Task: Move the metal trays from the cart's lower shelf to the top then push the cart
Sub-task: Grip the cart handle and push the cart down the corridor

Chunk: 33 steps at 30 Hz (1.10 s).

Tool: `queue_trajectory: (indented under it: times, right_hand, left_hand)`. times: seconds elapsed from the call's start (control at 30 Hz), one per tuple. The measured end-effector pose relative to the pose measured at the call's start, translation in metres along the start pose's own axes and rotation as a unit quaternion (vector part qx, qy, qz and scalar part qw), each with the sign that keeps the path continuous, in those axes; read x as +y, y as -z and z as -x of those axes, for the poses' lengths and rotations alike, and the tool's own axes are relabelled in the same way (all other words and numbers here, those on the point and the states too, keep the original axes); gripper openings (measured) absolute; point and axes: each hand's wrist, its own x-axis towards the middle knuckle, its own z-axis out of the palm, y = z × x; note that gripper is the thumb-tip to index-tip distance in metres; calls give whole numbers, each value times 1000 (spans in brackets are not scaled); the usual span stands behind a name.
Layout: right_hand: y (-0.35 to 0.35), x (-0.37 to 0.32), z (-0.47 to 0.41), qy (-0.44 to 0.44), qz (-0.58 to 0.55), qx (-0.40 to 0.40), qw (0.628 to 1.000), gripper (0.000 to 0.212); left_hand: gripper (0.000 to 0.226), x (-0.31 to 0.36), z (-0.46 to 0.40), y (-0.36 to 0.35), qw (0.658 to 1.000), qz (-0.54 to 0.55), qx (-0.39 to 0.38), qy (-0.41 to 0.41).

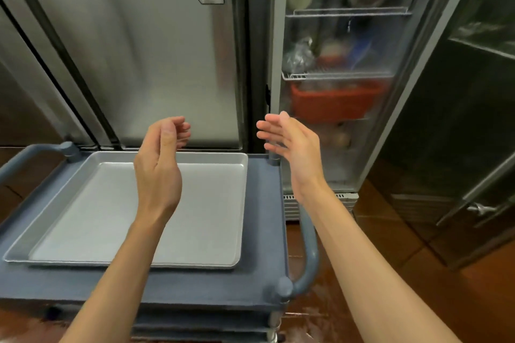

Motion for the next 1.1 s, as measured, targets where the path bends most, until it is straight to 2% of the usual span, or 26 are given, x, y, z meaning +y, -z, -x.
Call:
queue_trajectory:
  times: [0.17,0.43,0.6,0.8,1.1]
  right_hand:
    - [22,3,-63,-15,7,-23,1000,31]
    - [48,21,-151,-37,12,-122,992,29]
    - [52,39,-188,-64,-11,-214,975,29]
    - [42,33,-193,-78,-32,-327,941,28]
    - [45,38,-168,-80,-19,-428,900,26]
  left_hand:
    - [30,-26,-23,-49,999,-9,47,3]
    - [31,-41,-36,-92,984,-90,149,29]
    - [38,-34,-5,-118,950,-157,267,45]
    - [40,9,55,-137,891,-234,383,65]
    - [36,40,104,-163,834,-310,448,89]
